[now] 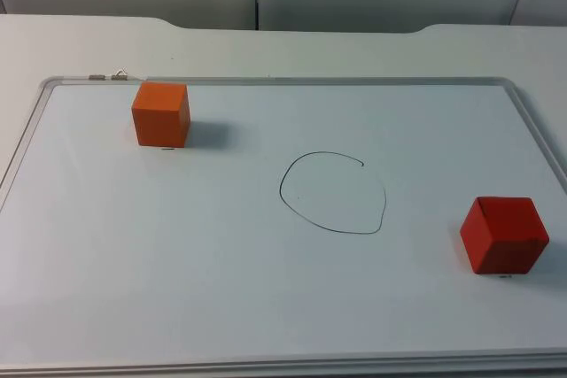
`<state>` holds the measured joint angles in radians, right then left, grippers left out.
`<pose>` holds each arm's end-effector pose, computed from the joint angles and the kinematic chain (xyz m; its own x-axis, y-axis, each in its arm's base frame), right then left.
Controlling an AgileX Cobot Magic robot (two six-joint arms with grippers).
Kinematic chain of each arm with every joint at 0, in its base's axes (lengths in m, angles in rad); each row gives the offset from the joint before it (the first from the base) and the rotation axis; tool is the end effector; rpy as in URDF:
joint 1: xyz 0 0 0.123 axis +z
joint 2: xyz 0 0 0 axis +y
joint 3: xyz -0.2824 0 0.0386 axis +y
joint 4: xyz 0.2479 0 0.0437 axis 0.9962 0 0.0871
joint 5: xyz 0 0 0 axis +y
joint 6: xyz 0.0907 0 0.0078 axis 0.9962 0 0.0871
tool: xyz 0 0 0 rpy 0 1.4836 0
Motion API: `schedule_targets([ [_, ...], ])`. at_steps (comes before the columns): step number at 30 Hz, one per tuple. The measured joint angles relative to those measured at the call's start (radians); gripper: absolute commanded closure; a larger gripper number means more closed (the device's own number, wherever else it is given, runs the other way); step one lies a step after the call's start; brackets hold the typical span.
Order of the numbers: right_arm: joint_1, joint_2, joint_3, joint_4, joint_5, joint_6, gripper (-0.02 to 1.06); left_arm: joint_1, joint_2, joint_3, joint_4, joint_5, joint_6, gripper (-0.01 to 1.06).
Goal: Pick up one cube with the left hand and another cube with the right hand. First place the cube in the right hand at the target position, then stack the cube in the left hand on top.
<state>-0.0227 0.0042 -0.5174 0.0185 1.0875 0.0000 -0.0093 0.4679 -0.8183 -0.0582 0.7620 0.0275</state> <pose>-0.0073 0.0017 0.2799 -0.4678 0.0192 -0.8836 0.0122 0.9998 0.0153 0.0694 -0.0043 0.3819 -0.3186 -0.0117 -0.9478 0.0427 0.9987 -0.0266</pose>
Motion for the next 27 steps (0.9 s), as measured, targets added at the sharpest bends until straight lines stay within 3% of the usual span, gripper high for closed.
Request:
schedule_targets([
  [6,0.000,0.000,0.000,0.000,0.000,0.000,-0.01,0.000,0.224,-0.089,-0.063,-0.070,0.076,0.01],
  [11,0.000,0.000,0.000,0.000,0.000,0.000,-0.01,0.000,0.434,-0.184,-0.229,-0.089,0.228,0.01],
  [15,0.000,0.000,0.000,0.000,0.000,0.000,-0.01,0.000,0.674,-0.289,-0.425,-0.093,0.419,0.01],
  [20,0.000,0.000,0.000,0.000,0.000,0.000,-0.01,-0.028,0.825,-0.354,-0.455,-0.102,0.455,0.01],
  [27,0.000,0.000,0.000,0.000,0.000,0.000,-0.01,-0.133,1.154,-0.471,-0.455,-0.165,0.444,0.01],
])
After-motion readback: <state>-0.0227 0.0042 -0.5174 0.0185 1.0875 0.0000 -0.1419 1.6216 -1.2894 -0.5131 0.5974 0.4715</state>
